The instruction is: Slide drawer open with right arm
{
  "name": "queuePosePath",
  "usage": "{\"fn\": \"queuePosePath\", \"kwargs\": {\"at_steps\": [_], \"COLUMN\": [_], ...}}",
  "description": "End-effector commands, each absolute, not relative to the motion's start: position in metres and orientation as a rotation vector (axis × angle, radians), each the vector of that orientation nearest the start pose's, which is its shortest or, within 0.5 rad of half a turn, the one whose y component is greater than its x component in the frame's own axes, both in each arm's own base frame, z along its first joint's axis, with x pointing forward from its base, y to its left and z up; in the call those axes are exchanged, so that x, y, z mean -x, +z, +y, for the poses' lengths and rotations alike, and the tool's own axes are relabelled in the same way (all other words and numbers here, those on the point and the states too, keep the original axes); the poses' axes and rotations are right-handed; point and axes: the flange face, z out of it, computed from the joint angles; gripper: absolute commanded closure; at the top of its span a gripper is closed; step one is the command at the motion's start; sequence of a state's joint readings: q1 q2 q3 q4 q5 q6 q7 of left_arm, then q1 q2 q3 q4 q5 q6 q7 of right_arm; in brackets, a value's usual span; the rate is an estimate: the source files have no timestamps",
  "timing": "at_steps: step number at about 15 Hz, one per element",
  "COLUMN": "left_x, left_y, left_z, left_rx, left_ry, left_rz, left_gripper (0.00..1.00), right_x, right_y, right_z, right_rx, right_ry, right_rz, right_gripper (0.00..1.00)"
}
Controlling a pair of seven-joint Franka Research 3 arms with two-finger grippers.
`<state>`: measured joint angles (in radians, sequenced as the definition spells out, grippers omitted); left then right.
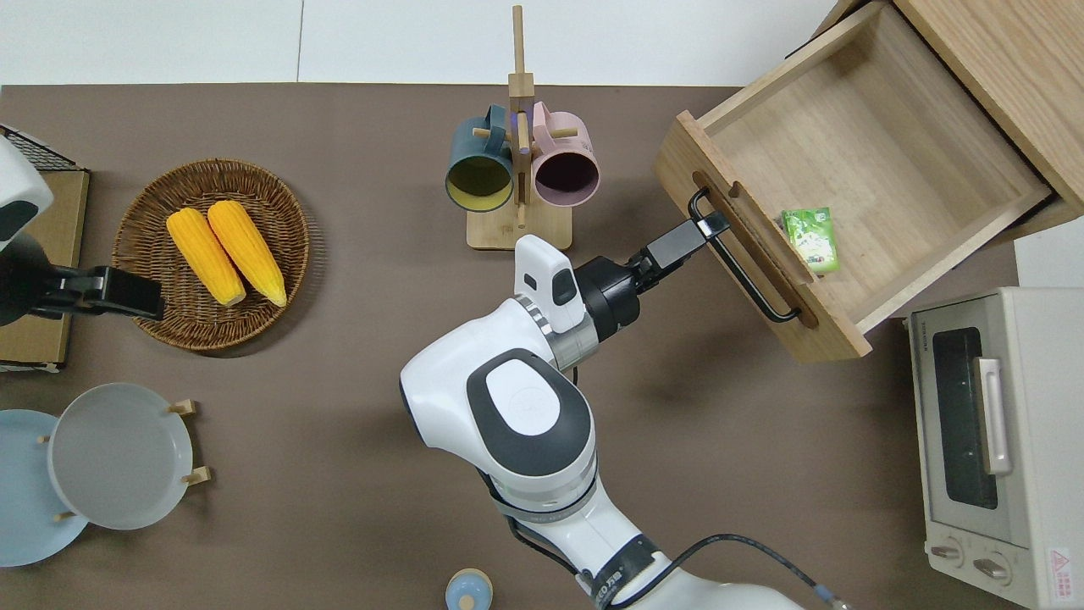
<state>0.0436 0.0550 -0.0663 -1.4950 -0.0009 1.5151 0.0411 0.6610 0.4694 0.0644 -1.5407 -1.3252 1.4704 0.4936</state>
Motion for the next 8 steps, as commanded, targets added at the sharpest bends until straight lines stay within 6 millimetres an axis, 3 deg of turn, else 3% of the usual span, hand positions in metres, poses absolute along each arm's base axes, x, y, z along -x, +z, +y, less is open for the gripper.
{"fn": "queuePosePath", "kwargs": {"at_steps": [1,5,8], "left_x": [-0.563,-0.563,-0.563], "left_y": [0.63,0.63,0.629], "left_z": [-0.013,-0.013,-0.013], "left_rx": [3.126,3.126,3.126], "left_ry": [0.06,0.06,0.062], "left_rz": [0.092,0.092,0.092], "left_gripper": [0.01,0.01,0.01], "right_x": [-0.574,-0.57,-0.573], "right_y": [0.466,0.495,0.523], "right_z": [0.35,0.358,0.349], "right_rx": [-1.93,-2.099,-2.237], "right_ry": [0.4,0.4,0.405], "right_rz": [0.426,0.436,0.448], "right_gripper": [0.015,0.015,0.013]}}
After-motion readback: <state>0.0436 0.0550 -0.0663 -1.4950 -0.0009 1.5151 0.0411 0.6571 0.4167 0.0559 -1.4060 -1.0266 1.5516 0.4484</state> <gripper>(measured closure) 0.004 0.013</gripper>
